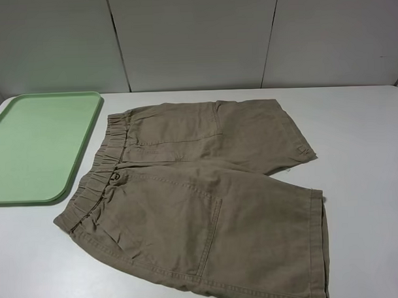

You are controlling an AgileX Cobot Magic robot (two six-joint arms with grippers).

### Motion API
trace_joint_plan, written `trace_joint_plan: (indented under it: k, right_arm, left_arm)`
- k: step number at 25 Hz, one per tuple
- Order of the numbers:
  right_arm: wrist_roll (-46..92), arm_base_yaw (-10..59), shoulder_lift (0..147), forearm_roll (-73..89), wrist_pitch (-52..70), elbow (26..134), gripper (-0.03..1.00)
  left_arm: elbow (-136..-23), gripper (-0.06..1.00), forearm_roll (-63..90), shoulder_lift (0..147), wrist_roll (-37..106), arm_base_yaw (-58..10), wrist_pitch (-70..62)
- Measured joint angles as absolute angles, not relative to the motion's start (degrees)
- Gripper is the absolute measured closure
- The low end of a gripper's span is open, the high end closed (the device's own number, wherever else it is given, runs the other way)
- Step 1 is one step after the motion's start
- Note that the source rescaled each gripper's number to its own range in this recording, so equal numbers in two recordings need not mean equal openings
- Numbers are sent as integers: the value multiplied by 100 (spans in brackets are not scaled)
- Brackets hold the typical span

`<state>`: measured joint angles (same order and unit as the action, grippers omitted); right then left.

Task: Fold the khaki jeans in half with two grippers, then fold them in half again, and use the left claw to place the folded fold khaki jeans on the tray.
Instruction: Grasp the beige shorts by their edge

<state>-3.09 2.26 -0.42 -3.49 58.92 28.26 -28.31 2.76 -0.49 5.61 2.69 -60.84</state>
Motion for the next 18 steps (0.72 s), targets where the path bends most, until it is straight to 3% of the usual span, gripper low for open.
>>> trace_joint_plan:
  k: [11, 18]
  right_arm:
    - [-216, 226, 816, -344, 5889, 2826, -3]
    - [324, 326, 2037, -71, 5860, 3374, -3]
  left_arm:
    - [-2900, 6, 276, -27, 598, 269, -6078]
    - [-3702, 10, 336, 1596, 1518, 269, -6262]
